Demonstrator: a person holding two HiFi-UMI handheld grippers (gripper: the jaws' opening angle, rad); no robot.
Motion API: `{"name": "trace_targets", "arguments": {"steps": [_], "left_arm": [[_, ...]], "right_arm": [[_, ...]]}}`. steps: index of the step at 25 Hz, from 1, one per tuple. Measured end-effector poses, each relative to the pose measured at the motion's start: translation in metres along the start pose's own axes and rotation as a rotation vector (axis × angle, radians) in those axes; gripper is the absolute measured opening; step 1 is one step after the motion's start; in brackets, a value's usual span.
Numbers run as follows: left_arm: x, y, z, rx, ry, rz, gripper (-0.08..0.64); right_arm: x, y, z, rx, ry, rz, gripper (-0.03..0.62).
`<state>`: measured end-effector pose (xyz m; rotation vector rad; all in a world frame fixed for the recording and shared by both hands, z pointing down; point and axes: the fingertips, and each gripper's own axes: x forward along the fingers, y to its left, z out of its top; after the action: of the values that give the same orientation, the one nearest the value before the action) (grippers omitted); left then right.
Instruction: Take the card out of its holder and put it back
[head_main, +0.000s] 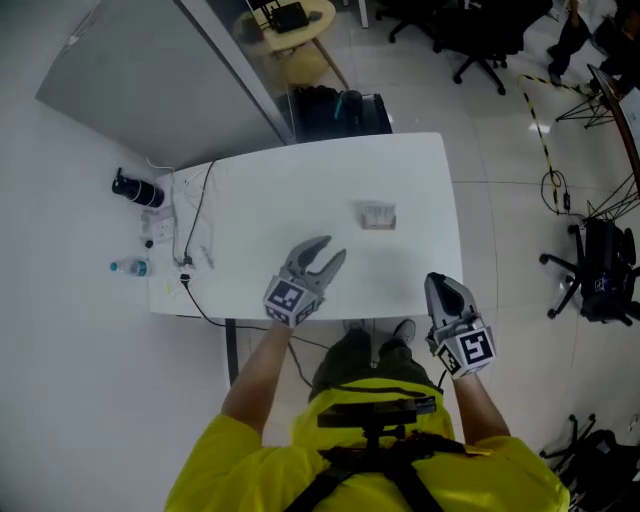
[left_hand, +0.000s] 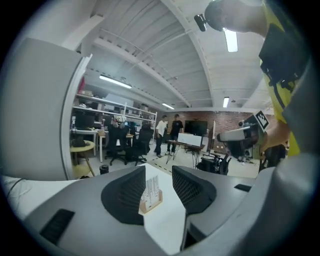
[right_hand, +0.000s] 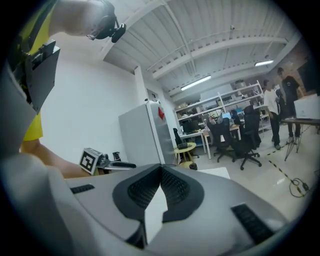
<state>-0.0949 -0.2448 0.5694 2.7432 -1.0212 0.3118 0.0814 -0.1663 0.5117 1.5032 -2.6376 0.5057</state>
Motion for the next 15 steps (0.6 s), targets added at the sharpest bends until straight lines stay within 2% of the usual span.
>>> {"name": "trace_targets", "arguments": {"steps": [9,14,15], "left_arm": [[0.128,0.05,-0.092,0.087,0.161,-0.324,0.149],[0.157,0.049,-0.103,0.056,0.166,-0.511,0.145],[0.16,0.045,-0.102,0.062,0.166,-0.544,0.104]], "right_arm": [[0.077,-0.018,-0.07,0.034,0.084,0.094,0.006],[0.083,-0.011,-0.101,0.053,0.138,0.134,0.006],[0.082,-0.011,-0.106,0.052,0.144,0.138,0.006]]}}
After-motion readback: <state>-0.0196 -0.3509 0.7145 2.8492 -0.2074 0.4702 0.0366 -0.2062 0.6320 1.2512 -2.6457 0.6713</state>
